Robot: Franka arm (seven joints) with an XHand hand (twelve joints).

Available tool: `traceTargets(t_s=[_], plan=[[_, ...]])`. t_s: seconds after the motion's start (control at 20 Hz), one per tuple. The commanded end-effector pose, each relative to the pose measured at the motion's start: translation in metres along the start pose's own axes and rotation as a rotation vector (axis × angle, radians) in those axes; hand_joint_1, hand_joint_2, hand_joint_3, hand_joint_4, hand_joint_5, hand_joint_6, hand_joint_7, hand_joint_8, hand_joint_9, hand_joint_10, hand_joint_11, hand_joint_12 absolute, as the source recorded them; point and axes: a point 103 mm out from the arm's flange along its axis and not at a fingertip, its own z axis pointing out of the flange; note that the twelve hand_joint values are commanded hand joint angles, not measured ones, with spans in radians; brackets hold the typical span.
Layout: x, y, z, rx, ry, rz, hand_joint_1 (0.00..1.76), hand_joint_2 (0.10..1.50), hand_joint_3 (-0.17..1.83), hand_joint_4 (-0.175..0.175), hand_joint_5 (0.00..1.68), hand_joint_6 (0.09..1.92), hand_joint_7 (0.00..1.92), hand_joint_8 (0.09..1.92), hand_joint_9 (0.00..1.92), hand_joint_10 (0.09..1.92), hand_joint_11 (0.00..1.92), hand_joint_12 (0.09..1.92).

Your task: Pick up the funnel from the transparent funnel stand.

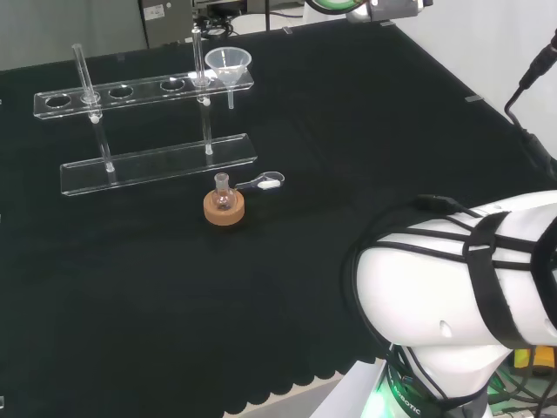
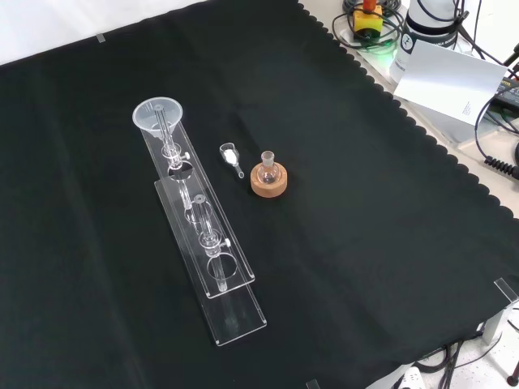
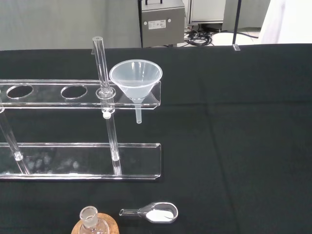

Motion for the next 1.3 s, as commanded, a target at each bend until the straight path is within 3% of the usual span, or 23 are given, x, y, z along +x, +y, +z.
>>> traceTargets(t_s=[0.05,0.25,0.45,0.7,0.95,1.05,1.3], plan=[[0.000,0.000,0.000,-0.005,-0.003,0.001,0.00,1.08,0.61,0.019,0.09,0.15,0.03,0.10,0.01,0.57,0.00,1.15],[-0.004,0.002,0.002,0.010,0.030,0.005,0.00,1.15,0.46,0.019,0.13,0.09,0.01,0.11,0.01,0.56,0.00,1.18],[-0.037,0.013,0.008,0.027,0.070,-0.009,0.00,1.16,0.45,0.019,0.14,0.09,0.01,0.12,0.01,0.56,0.00,1.18],[-0.050,0.022,0.012,0.029,0.067,0.023,0.00,1.16,0.45,0.018,0.14,0.09,0.01,0.12,0.01,0.56,0.00,1.18],[-0.082,0.040,0.023,0.041,0.062,0.037,0.00,1.16,0.44,0.017,0.14,0.09,0.01,0.12,0.01,0.56,0.00,1.18],[-0.075,0.048,0.030,0.046,0.082,0.060,0.00,1.16,0.44,0.017,0.14,0.09,0.01,0.12,0.01,0.56,0.00,1.18],[-0.074,0.086,0.046,0.059,0.056,0.008,0.00,1.16,0.43,0.016,0.14,0.09,0.01,0.13,0.02,0.56,0.00,1.18]])
